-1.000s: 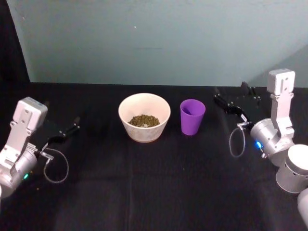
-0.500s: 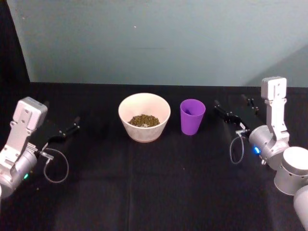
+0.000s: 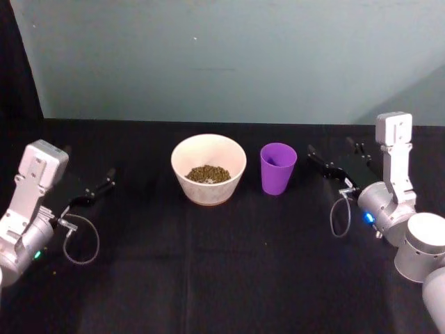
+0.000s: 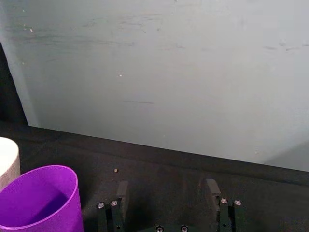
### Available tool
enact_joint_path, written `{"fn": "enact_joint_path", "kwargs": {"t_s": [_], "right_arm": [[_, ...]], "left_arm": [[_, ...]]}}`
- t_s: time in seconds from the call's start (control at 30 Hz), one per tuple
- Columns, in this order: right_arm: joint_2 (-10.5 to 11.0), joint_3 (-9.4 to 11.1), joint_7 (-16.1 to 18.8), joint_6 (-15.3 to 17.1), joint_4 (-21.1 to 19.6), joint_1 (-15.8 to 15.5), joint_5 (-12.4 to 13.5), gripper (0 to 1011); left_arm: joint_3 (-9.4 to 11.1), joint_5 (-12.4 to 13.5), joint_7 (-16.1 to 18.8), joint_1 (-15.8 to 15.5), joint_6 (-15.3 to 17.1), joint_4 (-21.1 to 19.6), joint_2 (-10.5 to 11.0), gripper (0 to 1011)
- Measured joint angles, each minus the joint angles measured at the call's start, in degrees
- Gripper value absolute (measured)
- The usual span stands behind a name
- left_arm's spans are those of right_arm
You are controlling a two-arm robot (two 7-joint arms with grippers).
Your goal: Pick up the cup and pour the mung beans from the cup into the bowl.
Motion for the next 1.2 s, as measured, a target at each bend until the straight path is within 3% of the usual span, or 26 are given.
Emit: {"fn": "enact_joint_path", "kwargs": {"t_s": [1.2], "right_arm": [[0.1,-0.1,0.0,0.2,-0.3,-0.1,0.0,1004]], "left_arm": [[0.0,0.0,0.0,0.0,0.0,0.0,0.0,1011]]}}
